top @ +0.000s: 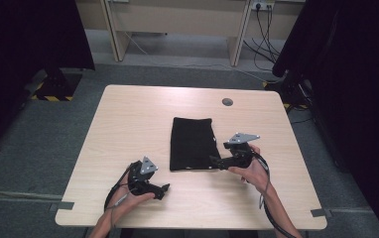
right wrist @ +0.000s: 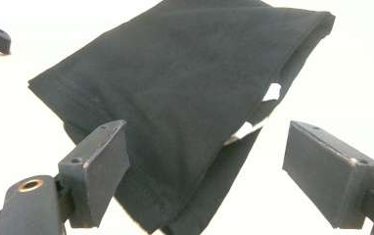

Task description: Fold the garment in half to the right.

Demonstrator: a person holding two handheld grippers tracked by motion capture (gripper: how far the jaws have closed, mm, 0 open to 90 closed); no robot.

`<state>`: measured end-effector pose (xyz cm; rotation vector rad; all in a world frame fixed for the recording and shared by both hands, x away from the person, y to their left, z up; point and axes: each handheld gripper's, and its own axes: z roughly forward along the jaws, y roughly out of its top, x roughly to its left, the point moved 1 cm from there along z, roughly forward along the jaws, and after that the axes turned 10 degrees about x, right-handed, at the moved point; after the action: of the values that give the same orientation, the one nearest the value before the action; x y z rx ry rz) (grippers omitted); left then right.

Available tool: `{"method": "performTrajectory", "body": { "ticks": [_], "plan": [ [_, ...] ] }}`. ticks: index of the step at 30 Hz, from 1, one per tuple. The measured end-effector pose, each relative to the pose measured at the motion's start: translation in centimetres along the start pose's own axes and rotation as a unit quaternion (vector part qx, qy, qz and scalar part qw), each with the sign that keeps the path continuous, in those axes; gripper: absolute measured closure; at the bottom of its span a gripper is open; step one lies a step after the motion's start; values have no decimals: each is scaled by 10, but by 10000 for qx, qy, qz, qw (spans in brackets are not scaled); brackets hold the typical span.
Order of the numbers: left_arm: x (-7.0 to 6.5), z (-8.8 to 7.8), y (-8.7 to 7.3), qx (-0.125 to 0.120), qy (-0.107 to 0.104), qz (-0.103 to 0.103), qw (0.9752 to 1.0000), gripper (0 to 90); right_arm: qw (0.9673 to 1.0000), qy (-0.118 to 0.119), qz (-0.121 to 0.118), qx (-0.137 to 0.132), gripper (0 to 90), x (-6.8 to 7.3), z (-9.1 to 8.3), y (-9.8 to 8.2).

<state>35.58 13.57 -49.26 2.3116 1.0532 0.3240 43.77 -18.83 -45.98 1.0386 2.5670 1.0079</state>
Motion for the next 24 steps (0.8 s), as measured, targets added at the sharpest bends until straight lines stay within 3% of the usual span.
{"method": "performTrajectory", "body": {
  "ticks": [12,24],
  "plan": [
    [0,0,0,0,5,-3,10000,0,9995,-26,254,-187,159,4,-20,-9],
    [0,0,0,2,13,-12,10000,0,9991,-103,371,-182,159,4,-32,-28]
  ]
}}
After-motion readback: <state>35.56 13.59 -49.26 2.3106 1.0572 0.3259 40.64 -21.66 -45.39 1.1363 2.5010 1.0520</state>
